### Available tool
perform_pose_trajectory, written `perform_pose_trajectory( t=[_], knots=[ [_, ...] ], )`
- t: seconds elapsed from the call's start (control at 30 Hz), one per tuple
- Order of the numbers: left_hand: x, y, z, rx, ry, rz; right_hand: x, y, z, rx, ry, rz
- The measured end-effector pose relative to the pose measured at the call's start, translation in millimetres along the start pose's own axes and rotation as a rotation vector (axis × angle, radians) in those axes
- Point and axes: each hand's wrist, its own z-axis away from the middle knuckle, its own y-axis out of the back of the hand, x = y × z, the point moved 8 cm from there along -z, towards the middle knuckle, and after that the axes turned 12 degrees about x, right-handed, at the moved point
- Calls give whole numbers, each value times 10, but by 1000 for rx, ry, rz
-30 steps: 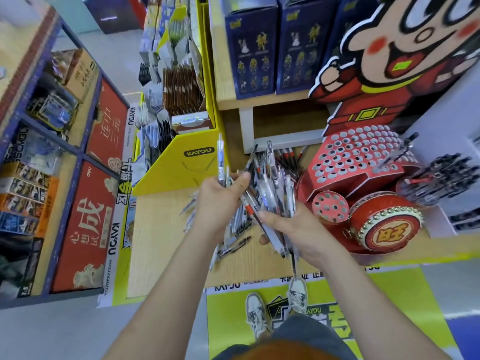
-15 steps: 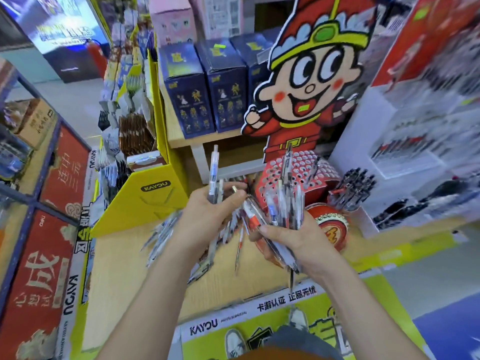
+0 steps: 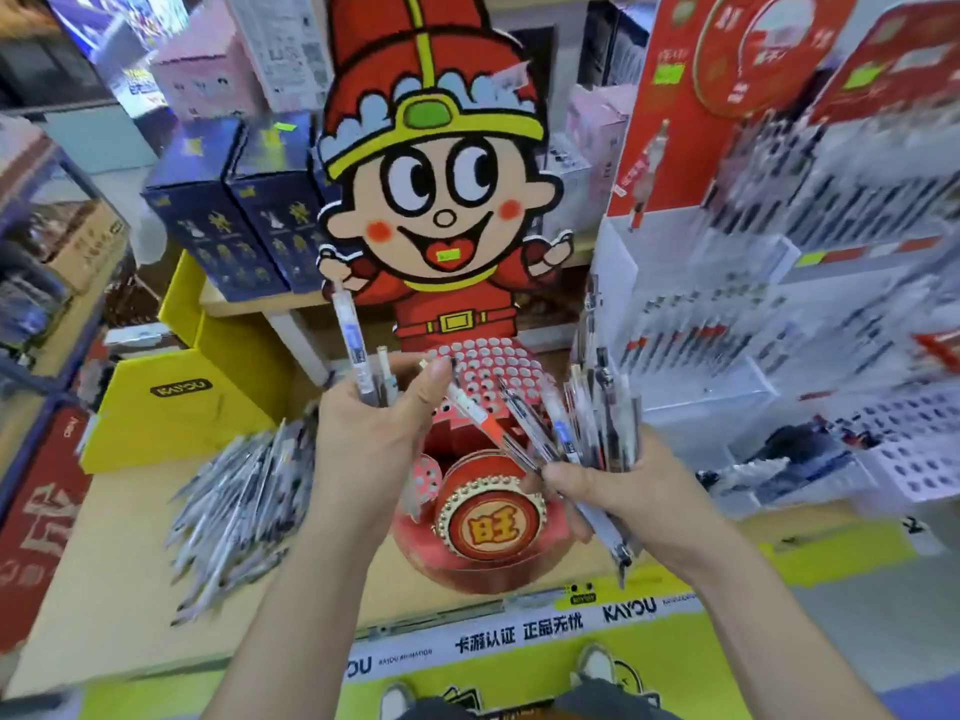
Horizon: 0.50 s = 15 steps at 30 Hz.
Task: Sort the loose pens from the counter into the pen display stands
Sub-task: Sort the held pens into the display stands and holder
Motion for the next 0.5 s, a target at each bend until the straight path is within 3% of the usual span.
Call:
perform_pose_trajectory(
  t=[0.23, 0.37, 0.5],
  knots=[
    [193, -749, 300, -99, -62, -74, 31, 947, -44, 182, -63, -120],
    [366, -963, 254, 9, -189, -125, 31, 1356, -74, 352, -51, -18],
    [387, -1229, 110, 2, -322, -186, 42, 1677, -48, 463, 8, 98]
  ],
)
